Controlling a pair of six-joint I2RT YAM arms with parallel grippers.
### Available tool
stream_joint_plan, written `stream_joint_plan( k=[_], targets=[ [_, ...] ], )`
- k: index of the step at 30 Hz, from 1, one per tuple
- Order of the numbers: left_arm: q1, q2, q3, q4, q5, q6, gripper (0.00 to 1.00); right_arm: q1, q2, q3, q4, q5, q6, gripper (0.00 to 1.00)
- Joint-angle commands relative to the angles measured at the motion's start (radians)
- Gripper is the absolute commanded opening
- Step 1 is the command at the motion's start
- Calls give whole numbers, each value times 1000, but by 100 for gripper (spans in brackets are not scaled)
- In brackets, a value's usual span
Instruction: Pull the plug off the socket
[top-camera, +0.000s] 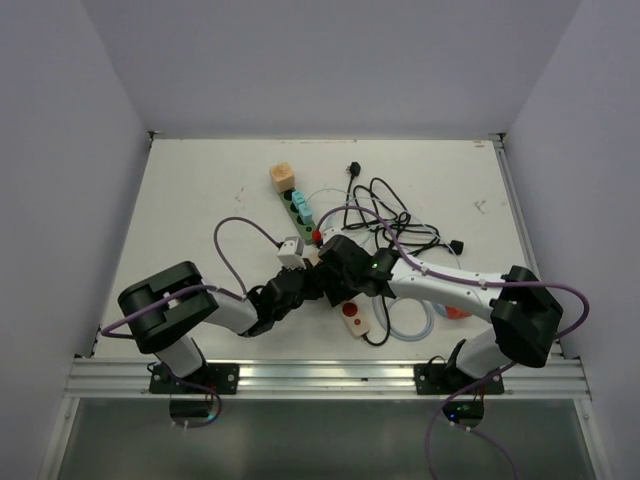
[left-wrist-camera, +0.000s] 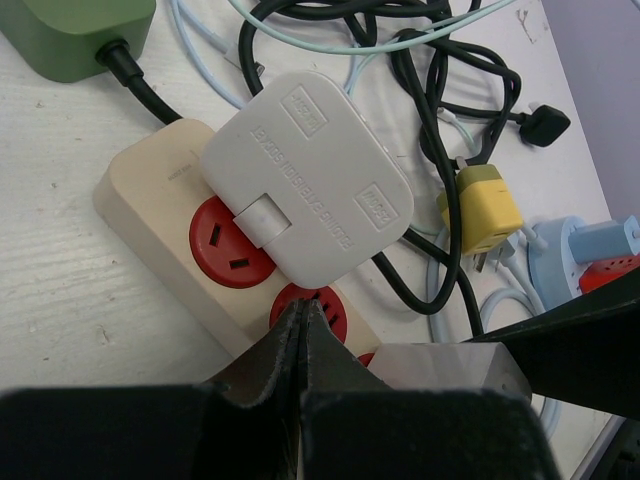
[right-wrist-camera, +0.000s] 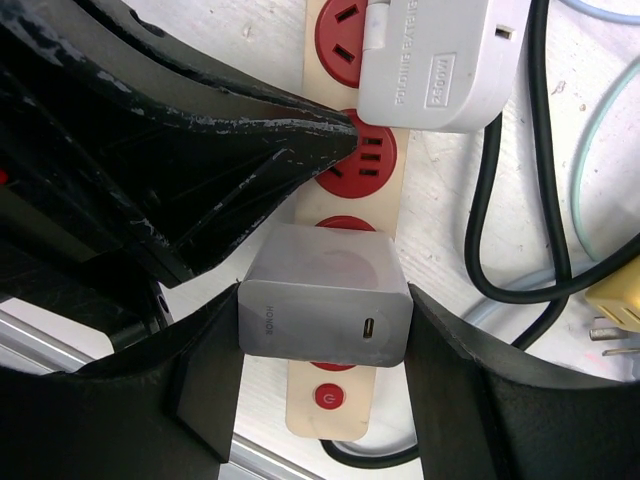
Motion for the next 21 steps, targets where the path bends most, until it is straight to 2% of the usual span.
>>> stream_joint_plan(
  k=[1,9,14,21],
  targets=[
    [2,79,-27,-310,-7,67,0,22,-42,98,-1,24,25,0],
    [2,82,-23,-316,-7,66,0,-11,-121,31,85,-97,51,0],
    [2,79,-26,-311,-4,64,0,-122,-194,-65,195,-287,111,0],
    [2,79,-27,-310,-2,64,0,-146,-192,-66,186,-298,103,0]
  ],
)
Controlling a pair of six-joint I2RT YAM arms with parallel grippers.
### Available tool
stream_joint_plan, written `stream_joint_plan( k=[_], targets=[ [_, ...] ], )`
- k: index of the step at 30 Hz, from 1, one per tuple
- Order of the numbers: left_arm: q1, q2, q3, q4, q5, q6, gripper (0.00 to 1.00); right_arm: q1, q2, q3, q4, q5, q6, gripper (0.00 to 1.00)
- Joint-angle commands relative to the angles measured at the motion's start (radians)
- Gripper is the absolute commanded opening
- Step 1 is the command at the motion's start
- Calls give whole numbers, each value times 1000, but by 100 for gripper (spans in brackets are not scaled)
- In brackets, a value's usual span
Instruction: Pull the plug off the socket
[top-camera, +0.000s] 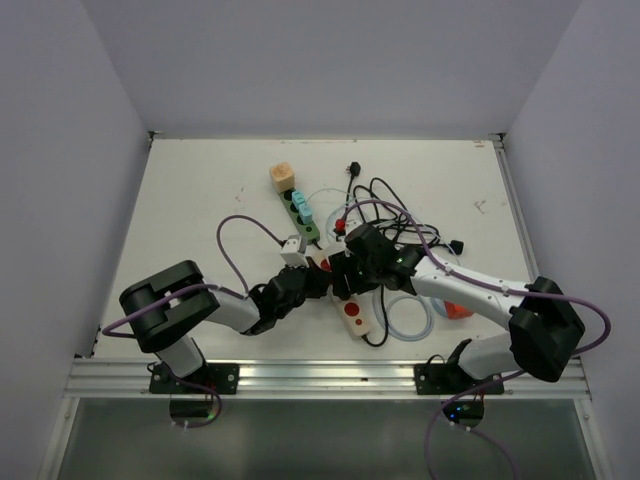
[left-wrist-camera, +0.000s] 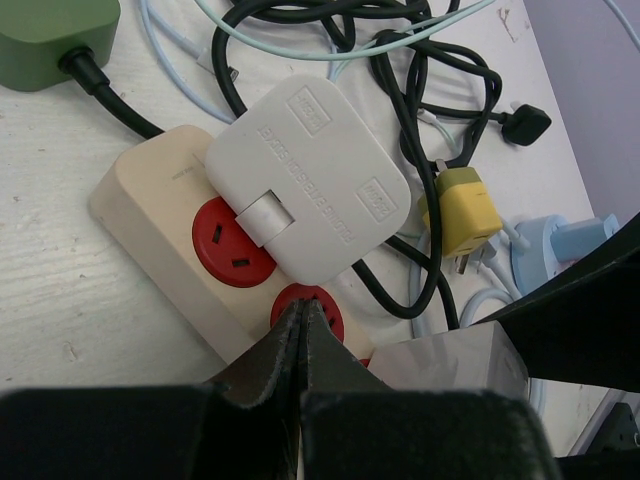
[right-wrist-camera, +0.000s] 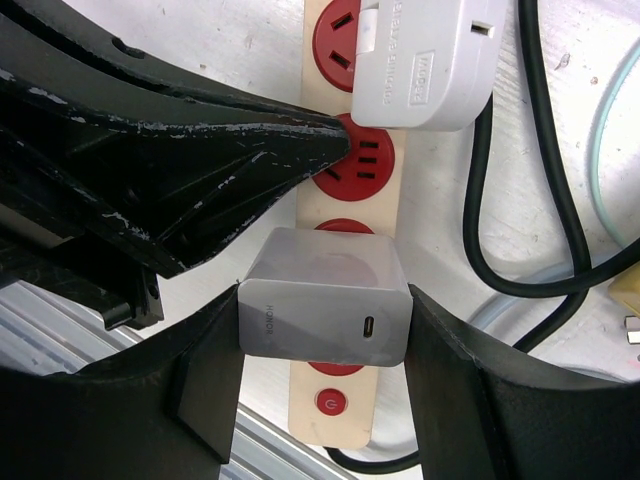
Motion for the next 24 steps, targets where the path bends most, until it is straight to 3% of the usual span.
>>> stream_joint_plan(
  k=[1,9,24],
  targets=[
    [2,70,-51,-310,-25,66,0,3,-71,50,90,-86,49,0],
    [2,80,-44,-312,-18,69,0,105,-5,141,-1,70,9,0],
    [2,102,-21,-324,-5,78,0,198,113,250,-78,172,17,0]
  ],
)
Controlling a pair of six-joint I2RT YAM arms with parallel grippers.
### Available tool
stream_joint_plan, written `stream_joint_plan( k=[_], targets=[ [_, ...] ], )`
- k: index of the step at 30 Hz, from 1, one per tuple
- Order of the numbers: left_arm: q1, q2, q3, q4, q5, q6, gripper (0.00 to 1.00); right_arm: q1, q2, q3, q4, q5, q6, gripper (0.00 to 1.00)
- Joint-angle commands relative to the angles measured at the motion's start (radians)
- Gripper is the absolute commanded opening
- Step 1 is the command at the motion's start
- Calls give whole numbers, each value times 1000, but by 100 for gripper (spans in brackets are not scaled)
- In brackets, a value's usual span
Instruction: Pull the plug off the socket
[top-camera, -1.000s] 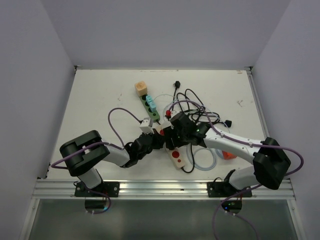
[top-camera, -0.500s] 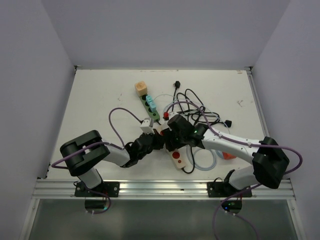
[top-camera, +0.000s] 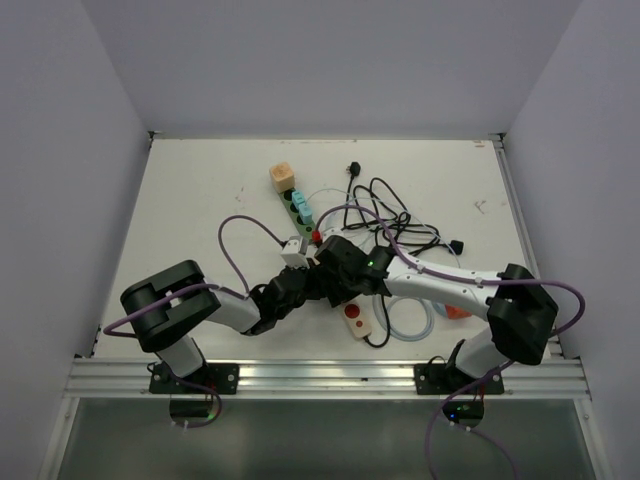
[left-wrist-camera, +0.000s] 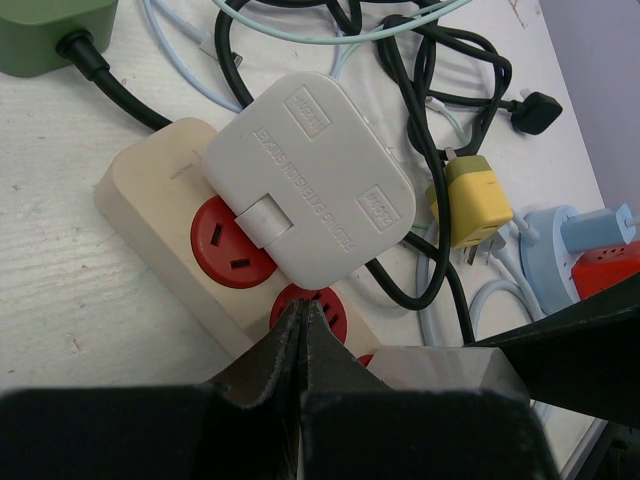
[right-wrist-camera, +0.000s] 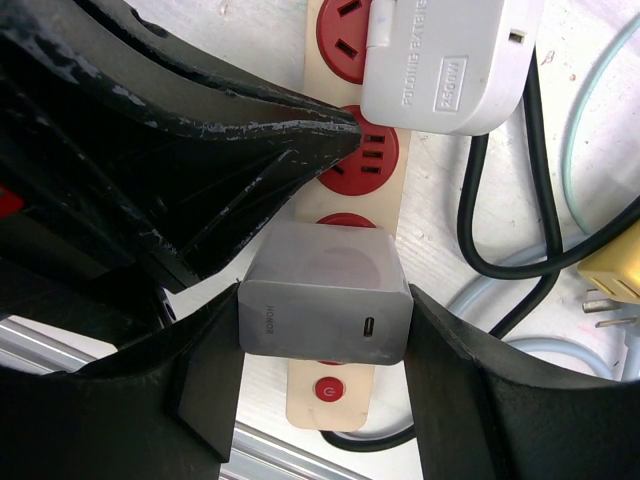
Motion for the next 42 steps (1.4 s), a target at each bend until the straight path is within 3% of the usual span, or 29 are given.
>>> stream_joint_plan(
  k=[1,10,18,23,28,36,42],
  targets=[
    [4,88,-23,-312,-14,74,0,39,-29,100,80,-56,32,0],
    [4,90,-24,-310,-14,74,0,30,-77,74,66,-30,26,0],
    [4,88,-24,-313,-12,74,0,-115,-172,-30,146,-205,50,0],
    [4,88,-24,-313,-12,74,0,-139,-181,-41,148,-242,45,0],
    [4,93,-19,-316,-14,74,0,-104,-151,-11,139,-219,39,0],
    [4,100,-10,-323,-9,77,0,28,-28,132,22,-29,44,0],
    [5,100,-7,-327,-11,77,0,47,-5,141,40,-38,61,0]
  ],
)
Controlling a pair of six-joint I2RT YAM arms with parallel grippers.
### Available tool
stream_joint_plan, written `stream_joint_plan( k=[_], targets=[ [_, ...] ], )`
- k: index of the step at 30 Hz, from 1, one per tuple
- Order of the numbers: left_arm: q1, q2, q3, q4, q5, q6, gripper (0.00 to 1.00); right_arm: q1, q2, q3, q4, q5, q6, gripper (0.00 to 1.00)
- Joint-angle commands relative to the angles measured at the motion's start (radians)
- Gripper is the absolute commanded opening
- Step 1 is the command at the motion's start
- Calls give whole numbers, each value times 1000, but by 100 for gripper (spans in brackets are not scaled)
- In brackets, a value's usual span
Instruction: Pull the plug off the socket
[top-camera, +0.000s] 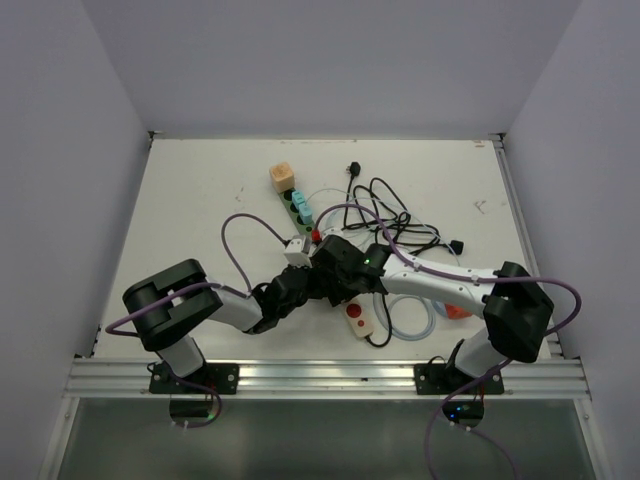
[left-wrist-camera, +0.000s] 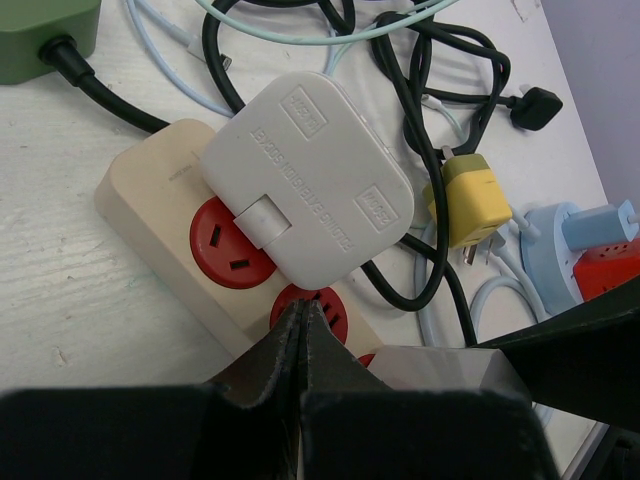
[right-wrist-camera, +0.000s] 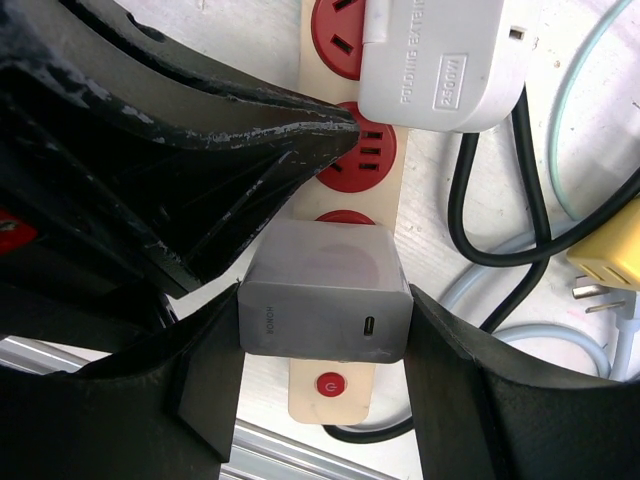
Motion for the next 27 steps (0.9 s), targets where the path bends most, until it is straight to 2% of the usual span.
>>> stream_joint_plan(
  k=[1,10,18,24,27],
  targets=[
    [6,90,-27,-318,-19,62,0,41,-31,102,100,-66,45,0],
    [4,91,-27,-318,-17,63,0,17,-93,56,100,-60,42,0],
    [6,88,-30,-316,-14,62,0,-146,-196,-65,178,-220,65,0],
    [4,88,-29,-316,-16,63,0,-146,-167,-45,179,-243,65,0],
    [4,88,-29,-316,-14,63,0,-103,-142,-10,166,-202,67,0]
  ],
)
